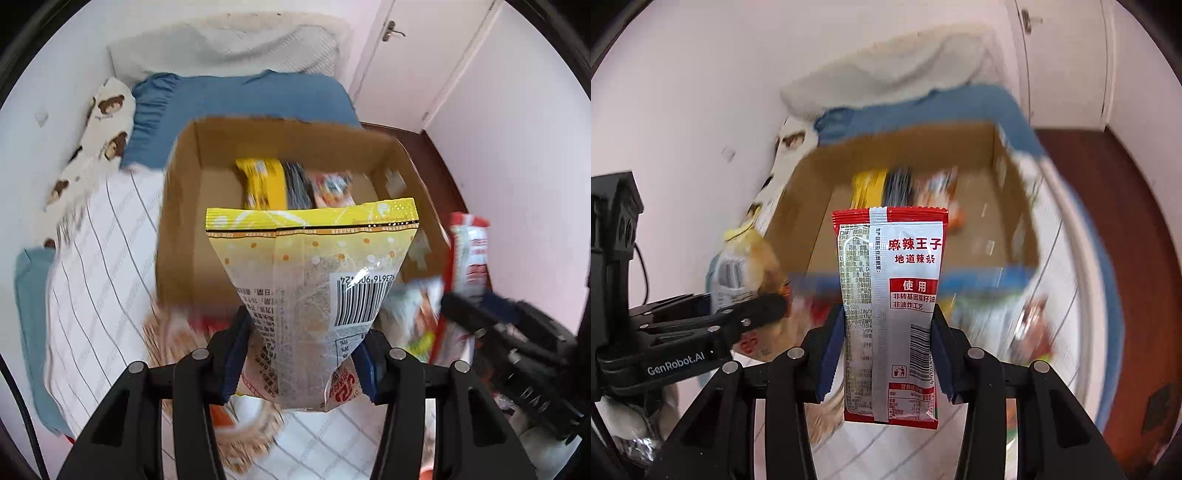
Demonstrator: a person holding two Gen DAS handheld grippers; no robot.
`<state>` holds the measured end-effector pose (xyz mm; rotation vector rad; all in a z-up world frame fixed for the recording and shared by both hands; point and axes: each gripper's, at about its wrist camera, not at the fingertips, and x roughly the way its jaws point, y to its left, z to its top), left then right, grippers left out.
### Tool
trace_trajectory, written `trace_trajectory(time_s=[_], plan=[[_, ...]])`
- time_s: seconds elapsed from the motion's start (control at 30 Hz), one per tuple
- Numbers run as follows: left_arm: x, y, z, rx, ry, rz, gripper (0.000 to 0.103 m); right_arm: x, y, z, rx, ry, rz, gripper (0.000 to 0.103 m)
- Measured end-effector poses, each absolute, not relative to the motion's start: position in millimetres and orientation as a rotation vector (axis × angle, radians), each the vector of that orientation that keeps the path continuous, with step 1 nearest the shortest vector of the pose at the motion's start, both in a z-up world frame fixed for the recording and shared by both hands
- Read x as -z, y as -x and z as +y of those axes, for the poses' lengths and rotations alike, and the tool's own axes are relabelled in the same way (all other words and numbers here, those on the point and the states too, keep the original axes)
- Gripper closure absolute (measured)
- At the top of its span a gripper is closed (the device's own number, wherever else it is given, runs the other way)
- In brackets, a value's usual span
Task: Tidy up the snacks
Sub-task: 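Carry both packs into the box and release them beside the others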
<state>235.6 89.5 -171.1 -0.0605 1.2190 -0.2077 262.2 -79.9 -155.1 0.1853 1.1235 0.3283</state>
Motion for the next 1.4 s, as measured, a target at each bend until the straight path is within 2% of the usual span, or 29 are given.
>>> trace_trajectory(time_s=[0.13,0.3,0.47,0.67,0.7,0.77,0.8,0.83,0.9,1.4], plan=[[183,-302,96,0.148,0.023,1.257,0.055,157,-320,-84,-0.275,-0.143,1.108,0.056],[214,-369,105,0.08,-0.025,1.327,0.055,185,-397,-78,-0.219,-0.087,1.166,0.057],[246,-412,107,0.038,-0.084,1.378,0.055,228,-460,-80,-0.164,-0.049,1.252,0.056],[276,-437,105,0.024,-0.134,1.451,0.053,264,-495,-83,-0.14,-0.016,1.319,0.056],[279,-439,106,0.018,-0.129,1.45,0.05,269,-501,-83,-0.135,-0.017,1.325,0.056],[284,-444,108,0.001,-0.13,1.431,0.024,275,-505,-82,-0.13,-0.036,1.343,0.049],[286,-446,109,-0.001,-0.128,1.433,0.004,280,-509,-82,-0.117,-0.048,1.363,0.031],[288,-448,111,-0.002,-0.117,1.442,0.003,280,-505,-81,-0.111,-0.053,1.366,0.013],[290,-449,113,0.008,-0.084,1.445,0.003,281,-503,-80,-0.119,-0.073,1.369,0.011],[273,-411,111,0.023,0.008,1.397,0.003,263,-478,-77,-0.103,-0.094,1.368,0.009]])
